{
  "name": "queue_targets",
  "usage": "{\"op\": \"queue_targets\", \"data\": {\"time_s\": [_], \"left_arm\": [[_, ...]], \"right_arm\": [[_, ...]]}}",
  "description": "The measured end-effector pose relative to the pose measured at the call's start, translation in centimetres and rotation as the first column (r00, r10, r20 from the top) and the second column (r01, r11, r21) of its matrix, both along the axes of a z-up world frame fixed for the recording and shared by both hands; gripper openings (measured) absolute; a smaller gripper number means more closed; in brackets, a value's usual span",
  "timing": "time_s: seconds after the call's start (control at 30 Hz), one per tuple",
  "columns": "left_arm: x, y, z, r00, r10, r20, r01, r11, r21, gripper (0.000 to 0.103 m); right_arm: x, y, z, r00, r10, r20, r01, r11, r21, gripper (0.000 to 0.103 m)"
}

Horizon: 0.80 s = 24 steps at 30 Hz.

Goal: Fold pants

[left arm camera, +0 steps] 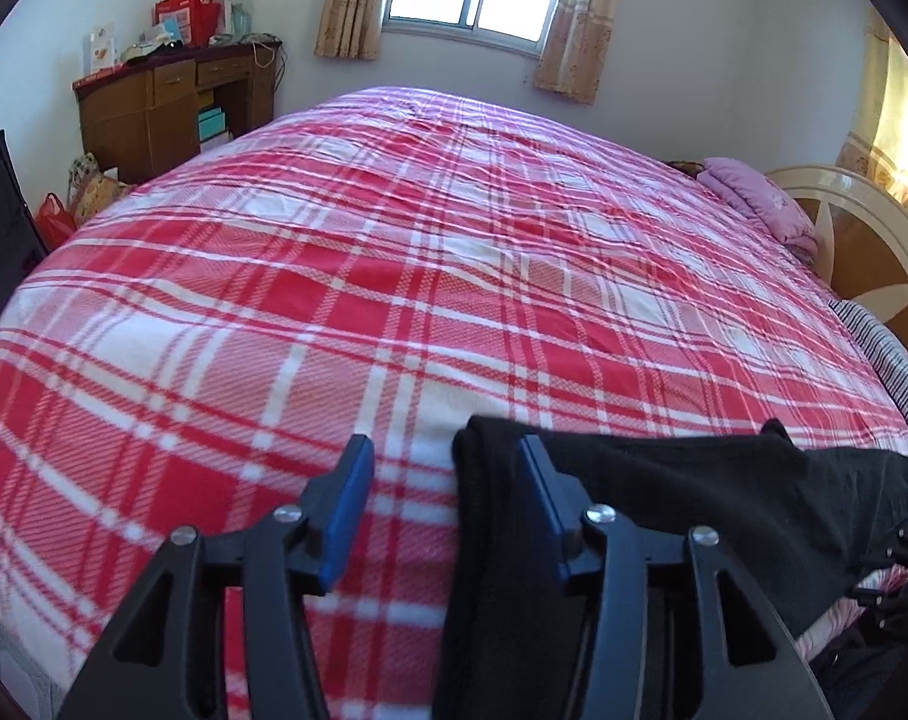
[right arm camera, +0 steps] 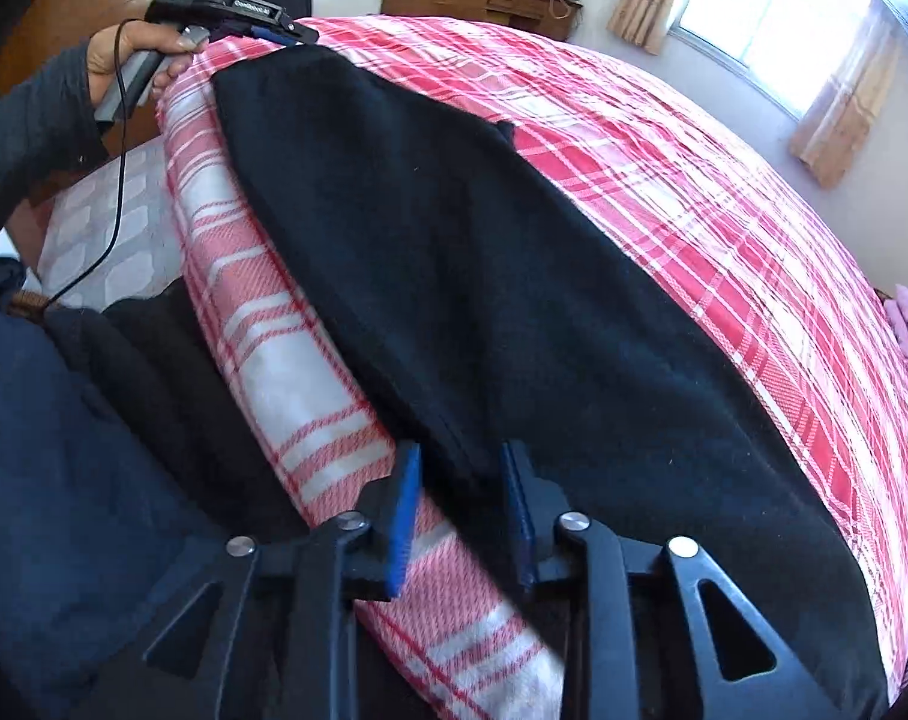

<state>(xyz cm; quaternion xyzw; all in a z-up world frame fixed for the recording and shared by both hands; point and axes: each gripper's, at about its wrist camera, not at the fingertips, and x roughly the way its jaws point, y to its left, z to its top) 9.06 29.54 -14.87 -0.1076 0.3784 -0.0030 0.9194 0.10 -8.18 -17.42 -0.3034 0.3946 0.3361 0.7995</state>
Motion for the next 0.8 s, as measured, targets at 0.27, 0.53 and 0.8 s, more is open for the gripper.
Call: {"op": "queue_targets", "data": {"time_s": [0.27,0.53,0.8], "left_arm": [[-2.3,-0.6,0.5,0.999,-0.048,0.007,0.047,0.998,0.041,0.052],[-0.2,-3.3,-0.4,0.993,-0.122,-0.001,0.122,0.992,0.041,0.038],[1.0,-3.8,-0.9,0.993,-0.119,-0.011,0.119,0.99,0.072,0.014]], "right_arm": [[0.7,0.2,2.8,0.999,0.032,0.011,-0.033,0.996,0.079,0.03],[7.9,5.6,4.8,0.998,0.029,0.059,-0.036,0.993,0.112,0.029],[13.0,10.8,1.3,0.999,0.031,-0.007,-0.03,0.995,0.09,0.029]]}}
